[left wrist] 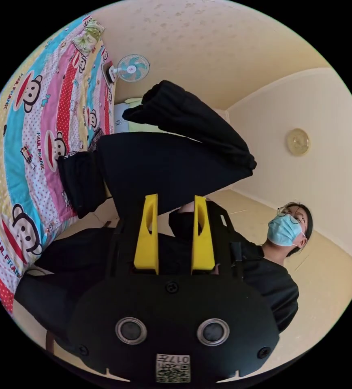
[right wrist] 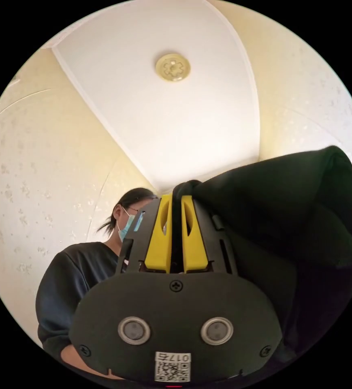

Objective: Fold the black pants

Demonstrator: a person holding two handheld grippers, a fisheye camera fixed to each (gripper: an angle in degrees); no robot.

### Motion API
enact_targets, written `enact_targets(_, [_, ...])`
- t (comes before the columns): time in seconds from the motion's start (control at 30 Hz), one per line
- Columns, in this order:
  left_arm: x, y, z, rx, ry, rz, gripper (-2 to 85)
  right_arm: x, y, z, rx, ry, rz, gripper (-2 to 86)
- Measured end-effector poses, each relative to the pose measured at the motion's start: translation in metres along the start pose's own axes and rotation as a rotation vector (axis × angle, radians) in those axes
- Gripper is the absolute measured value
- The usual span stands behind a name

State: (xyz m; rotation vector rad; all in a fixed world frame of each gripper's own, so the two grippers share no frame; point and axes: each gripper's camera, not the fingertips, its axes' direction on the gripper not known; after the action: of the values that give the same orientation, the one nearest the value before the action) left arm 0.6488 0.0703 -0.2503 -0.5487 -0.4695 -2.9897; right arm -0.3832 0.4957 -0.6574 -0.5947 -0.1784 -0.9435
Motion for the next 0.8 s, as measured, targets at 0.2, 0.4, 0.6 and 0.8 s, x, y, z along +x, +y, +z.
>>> enact_targets(0.2, [-0.019, 0.004, -0.04, 0.216, 0.232, -0.015, 19.7, 0.044, 0.043, 0.095, -0.227, -0.035, 0.077, 3.0])
enact_targets(0.4, [-0.111, 0.018, -0.024, 0.293, 0.689, -0.379, 22.0, 0.094, 0.135, 0.159, -0.319, -0.114, 0.329, 2.8])
enact_targets(0.6, [-0.13, 0.016, -0.03, 0.403, 0.868, -0.234, 11.0, 0.067, 0.193, 0.206, -0.488, -0.189, 0.326, 3.3])
enact_targets(0.8, [-0.032, -0.035, -0.103, 0.413, 0.725, 0.342, 7.2, -0.008, 0.219, 0.215, -0.942, 0.006, 0.171, 4.7])
